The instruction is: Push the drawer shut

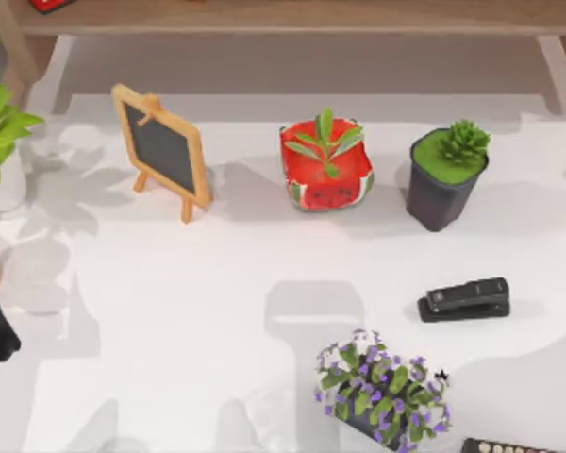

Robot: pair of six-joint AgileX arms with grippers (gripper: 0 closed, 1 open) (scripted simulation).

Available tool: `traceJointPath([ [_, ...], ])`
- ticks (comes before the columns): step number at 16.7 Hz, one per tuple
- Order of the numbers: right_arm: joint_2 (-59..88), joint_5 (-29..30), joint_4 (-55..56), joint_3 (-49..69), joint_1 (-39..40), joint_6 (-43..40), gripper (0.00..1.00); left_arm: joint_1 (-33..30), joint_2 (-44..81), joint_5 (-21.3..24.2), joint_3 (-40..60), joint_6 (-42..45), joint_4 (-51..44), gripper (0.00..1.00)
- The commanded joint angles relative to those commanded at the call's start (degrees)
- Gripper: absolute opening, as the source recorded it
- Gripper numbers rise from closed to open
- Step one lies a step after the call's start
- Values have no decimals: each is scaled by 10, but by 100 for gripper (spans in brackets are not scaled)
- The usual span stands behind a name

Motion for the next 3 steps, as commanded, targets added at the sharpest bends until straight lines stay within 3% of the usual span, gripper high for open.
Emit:
traceJointPath([
  [3,0,0,0,0,0,0,100,0,0,0,0,0,0,100],
])
